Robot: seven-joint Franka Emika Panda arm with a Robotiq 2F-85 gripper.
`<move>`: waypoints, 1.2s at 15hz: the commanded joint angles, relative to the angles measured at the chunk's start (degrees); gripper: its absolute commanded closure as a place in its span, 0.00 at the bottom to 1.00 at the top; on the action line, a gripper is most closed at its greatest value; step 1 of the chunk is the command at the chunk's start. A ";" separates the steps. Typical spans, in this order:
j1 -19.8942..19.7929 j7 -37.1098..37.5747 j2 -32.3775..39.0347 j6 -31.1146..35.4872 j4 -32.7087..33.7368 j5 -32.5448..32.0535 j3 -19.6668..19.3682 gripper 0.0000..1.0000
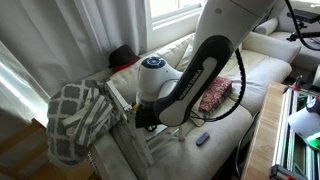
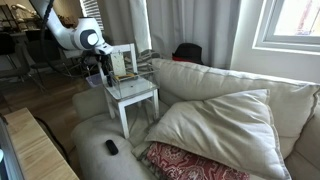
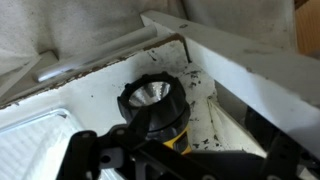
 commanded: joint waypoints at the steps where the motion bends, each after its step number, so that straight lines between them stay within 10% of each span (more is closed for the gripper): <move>1: 2.24 1.16 -0.35 -5.31 0.76 -0.92 -2.51 0.00; 18: 4.92 0.37 0.76 -7.67 3.19 -8.77 -9.03 0.00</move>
